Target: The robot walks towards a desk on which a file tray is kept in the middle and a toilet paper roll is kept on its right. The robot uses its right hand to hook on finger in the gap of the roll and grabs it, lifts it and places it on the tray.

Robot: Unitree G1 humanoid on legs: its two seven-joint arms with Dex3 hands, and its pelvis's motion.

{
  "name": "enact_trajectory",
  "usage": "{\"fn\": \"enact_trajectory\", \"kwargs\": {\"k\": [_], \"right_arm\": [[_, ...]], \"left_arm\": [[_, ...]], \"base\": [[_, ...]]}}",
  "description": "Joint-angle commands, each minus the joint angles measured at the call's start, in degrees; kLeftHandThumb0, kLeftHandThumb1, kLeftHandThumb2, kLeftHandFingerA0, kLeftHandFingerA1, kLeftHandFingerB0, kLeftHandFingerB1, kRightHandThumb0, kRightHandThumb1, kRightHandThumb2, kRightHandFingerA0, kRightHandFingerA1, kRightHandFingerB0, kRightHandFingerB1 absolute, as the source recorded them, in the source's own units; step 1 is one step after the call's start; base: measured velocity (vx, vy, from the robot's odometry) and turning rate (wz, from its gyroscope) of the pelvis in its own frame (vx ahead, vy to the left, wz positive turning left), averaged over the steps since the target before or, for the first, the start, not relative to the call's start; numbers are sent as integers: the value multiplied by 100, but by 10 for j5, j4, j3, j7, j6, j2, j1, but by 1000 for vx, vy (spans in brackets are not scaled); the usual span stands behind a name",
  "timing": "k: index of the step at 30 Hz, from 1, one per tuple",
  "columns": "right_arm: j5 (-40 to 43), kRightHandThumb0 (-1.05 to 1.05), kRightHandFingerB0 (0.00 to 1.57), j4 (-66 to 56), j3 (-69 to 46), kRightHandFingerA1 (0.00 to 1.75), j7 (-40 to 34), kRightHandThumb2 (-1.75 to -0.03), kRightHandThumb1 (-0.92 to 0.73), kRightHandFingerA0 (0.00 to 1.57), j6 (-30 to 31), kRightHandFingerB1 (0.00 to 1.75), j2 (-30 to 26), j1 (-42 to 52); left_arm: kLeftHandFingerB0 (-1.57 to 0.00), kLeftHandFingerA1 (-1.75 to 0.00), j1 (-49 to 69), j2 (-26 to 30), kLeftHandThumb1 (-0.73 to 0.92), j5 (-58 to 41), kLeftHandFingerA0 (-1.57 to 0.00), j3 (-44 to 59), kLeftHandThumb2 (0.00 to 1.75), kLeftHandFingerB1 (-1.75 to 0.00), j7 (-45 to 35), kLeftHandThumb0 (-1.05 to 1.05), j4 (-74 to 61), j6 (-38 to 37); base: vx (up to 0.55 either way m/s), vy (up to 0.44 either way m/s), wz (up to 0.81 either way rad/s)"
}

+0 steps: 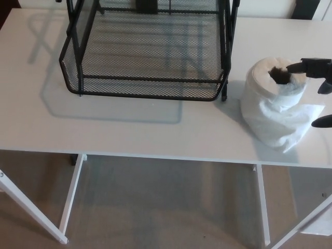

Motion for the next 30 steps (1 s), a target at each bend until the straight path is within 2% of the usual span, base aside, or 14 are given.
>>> {"fn": "enact_trajectory", "kwargs": {"k": [1,2,4,5,6,7,8,9,21,23,26,28,29,30], "right_arm": [[16,-55,5,-9,-10,46,13,-58,-61,43,-4,26,-4,0],[17,-58,3,-14,-11,56,16,-83,-47,38,2,27,-2,0],[17,-53,8,-14,-11,45,17,-60,-58,42,2,19,-1,0],[14,-55,5,-13,-9,43,17,-58,-61,43,0,26,-1,-2],[14,-55,5,-13,-9,43,17,-58,-61,43,0,26,-1,-1],[14,-59,6,-11,-7,54,15,-80,-48,39,-2,27,2,-3],[13,-53,9,-12,-6,46,15,-61,-58,43,-2,20,2,-3],[10,-53,9,-11,-4,46,13,-60,-59,44,-2,20,4,-4],[-23,-62,5,11,23,54,16,-80,-48,37,24,34,16,-17],[-27,-56,11,9,25,45,13,-59,-60,43,29,26,14,-14],[-37,-61,6,26,34,55,4,-79,-47,37,20,39,14,-15],[-39,-56,12,27,37,47,5,-58,-60,45,21,28,16,-16],[-39,-56,12,30,39,48,4,-58,-60,47,18,28,17,-17],[-41,-62,7,31,42,60,2,-81,-48,46,17,39,20,-18]], "left_arm": [[-13,-41,3,8,92,8,-12,-3,72,-38,4,-63,1,-18],[0,-51,2,6,67,2,-1,1,119,-49,4,-32,2,-15],[0,-51,1,7,67,4,-1,-1,119,-49,2,-32,5,-16],[-14,-43,3,6,92,3,-15,0,72,-38,4,-64,-3,-10],[-14,-43,3,6,92,3,-15,0,72,-38,5,-64,-4,-9],[0,-52,3,6,66,2,-1,1,118,-49,3,-33,-2,-11],[0,-52,4,7,66,2,-1,1,118,-49,3,-33,-2,-12],[-14,-43,5,9,92,10,-14,-6,73,-39,5,-65,-1,-17],[-16,-41,-4,12,91,10,-14,-8,71,-38,8,-66,17,-23],[-16,-42,-4,12,91,8,-14,-7,72,-38,9,-65,12,-21],[-17,-42,-3,15,92,20,-14,-17,75,-39,8,-65,15,-34],[-17,-41,-3,15,92,14,-13,-14,74,-39,4,-66,15,-35],[0,-51,-5,15,67,9,0,-11,119,-50,0,-33,17,-31],[0,-51,-7,13,67,0,0,-4,118,-49,-3,-33,20,-29]], "base": [[0,0,0],[0,0,0],[0,0,0],[0,0,0],[0,0,0],[0,0,0],[0,0,0],[0,0,0],[0,0,0],[0,0,0],[0,0,0],[0,0,0],[0,0,0],[0,0,0]]}}
